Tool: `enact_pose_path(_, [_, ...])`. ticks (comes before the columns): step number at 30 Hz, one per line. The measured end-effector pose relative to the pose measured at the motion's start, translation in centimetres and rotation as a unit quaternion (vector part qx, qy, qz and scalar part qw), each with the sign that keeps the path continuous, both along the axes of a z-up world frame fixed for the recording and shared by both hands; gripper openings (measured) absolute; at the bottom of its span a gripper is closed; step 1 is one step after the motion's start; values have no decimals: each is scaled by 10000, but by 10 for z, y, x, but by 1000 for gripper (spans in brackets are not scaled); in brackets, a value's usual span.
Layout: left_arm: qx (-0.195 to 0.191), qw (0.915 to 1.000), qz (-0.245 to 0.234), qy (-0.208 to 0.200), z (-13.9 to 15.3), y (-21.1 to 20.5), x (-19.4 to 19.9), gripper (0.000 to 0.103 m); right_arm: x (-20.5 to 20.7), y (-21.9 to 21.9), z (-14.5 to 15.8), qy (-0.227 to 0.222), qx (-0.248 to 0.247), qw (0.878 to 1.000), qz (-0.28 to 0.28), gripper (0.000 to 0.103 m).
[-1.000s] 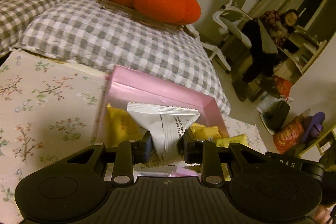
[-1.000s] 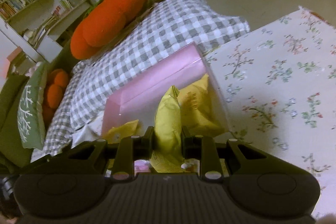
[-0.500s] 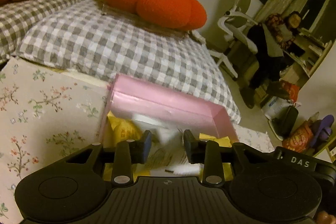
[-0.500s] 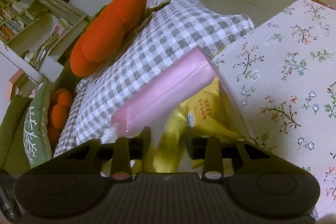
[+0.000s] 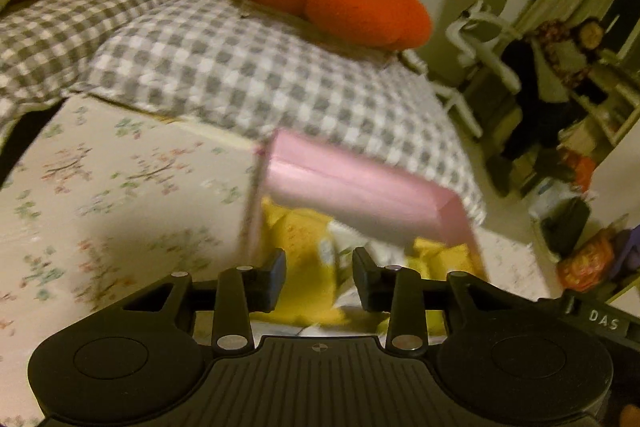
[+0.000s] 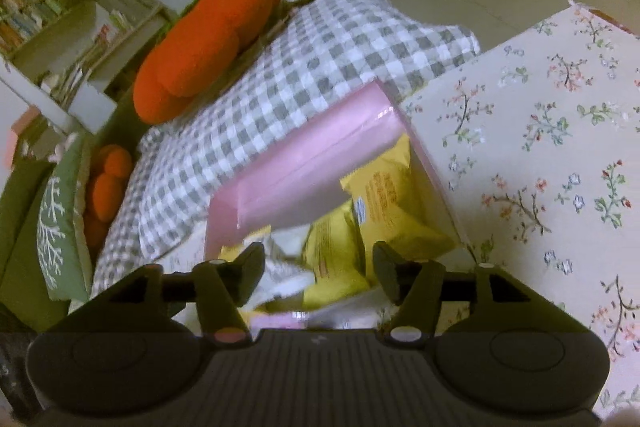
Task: Organize snacks
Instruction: 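Withdraw both tools from the box back over the snack pile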
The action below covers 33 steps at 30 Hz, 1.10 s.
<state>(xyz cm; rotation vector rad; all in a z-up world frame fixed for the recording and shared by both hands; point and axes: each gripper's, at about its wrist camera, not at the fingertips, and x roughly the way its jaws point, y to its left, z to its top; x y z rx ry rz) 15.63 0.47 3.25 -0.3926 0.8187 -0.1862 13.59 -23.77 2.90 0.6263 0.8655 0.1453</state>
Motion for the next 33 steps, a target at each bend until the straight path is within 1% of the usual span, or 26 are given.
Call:
enact_pose_path(1, [31,10000,-16,25,0,2,-4,44,-1,2,0,41,-50,10000,37,61])
enact_pose_path(2, [66,10000,-42,37,0,3,-7,48,-2,3,0,59,-95,9999,69,61])
enact_pose_path(7, [596,9981,-119,83,4,5,-24,50,-10,11,6,110,-271,9993,236,62])
enact_pose_path(9, [694,9974,-162,89,6,7,-29,53,-16,14,9,93,-336,9989,308,62])
enact_pose_path(12, [731,9970,-250,89,9,11,-36,58,-22,19,15,52,-473,9979,444,63])
enact_pose_path(14, [753,9967,-271,108,11,14,-41,65,-27,23,18,51,-578,9969,523,66])
enact_pose_path(17, [773,9967,-116,199,11,22,-47,74,-33,28,20,96,-790,9947,653,68])
enact_pose_path(21, [727,9971,6,241,11,37,-58,75,-41,34,19,172,-1035,9912,812,71])
enact_pose_path(23, [763,9968,76,246,10,43,-62,80,-46,35,18,207,-1069,9901,890,73])
enact_pose_path(30, [762,9960,292,350,5,63,-72,82,-61,39,21,175,-1176,9875,1035,78])
enact_pose_path(33, [765,9960,226,405,2,62,-77,82,-63,40,20,208,-1168,9872,1067,78])
